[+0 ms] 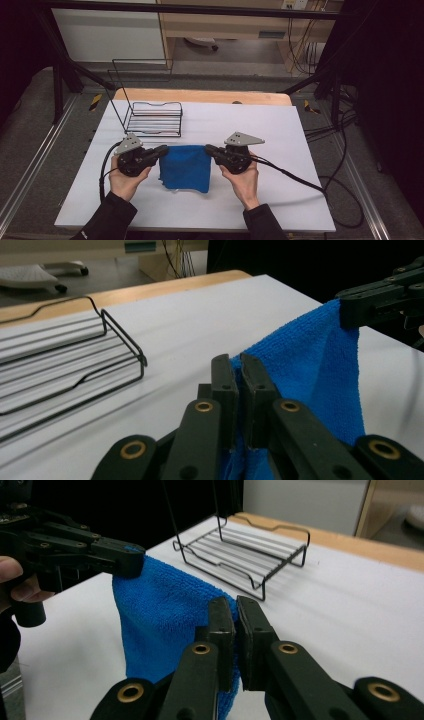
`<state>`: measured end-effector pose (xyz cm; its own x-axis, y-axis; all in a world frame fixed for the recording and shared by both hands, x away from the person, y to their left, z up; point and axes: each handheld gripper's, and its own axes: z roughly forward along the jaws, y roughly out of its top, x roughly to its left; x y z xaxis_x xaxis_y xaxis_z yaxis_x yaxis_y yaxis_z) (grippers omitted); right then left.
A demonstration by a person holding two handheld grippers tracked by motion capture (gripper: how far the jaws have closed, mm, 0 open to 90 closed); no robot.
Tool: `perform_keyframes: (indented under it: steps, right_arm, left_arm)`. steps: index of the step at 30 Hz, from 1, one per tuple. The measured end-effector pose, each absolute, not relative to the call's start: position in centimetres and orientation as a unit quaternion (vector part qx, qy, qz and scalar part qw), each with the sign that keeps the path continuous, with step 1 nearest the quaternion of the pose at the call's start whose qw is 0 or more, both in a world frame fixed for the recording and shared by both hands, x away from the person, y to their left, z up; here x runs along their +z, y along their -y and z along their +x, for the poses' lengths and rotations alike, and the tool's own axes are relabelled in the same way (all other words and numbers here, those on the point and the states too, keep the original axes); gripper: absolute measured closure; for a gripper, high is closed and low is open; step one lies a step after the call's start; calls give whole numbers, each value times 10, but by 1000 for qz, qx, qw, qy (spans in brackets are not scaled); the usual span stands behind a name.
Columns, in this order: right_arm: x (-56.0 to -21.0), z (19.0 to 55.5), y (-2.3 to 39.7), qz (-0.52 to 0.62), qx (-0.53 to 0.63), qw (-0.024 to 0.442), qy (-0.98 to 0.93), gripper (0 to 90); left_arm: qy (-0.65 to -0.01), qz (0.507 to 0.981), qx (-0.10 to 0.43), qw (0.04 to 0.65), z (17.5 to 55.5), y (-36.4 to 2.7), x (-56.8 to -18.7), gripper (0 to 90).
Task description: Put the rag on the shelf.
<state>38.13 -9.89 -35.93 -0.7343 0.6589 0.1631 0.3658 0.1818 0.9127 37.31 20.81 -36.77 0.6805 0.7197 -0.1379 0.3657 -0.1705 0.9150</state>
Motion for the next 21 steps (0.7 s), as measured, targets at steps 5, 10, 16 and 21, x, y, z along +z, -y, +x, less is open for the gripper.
perform_keyframes:
  steps: [5, 10, 16, 21]
  right_arm:
    - [-350, 379, 97, 328, 554, 149, -751, 863]
    - [-341, 378, 93, 318, 561, 156, -748, 863]
    - [-332, 379, 85, 306, 567, 167, -746, 863]
    - [-324, 379, 79, 297, 572, 176, -744, 864]
  left_arm:
    - [-356, 738, 183, 544, 369, -211, -357, 860]
    - [-354, 732, 188, 551, 368, -216, -351, 861]
    - [-355, 723, 197, 559, 367, -223, -343, 861]
    - [-353, 714, 210, 567, 365, -228, -336, 862]
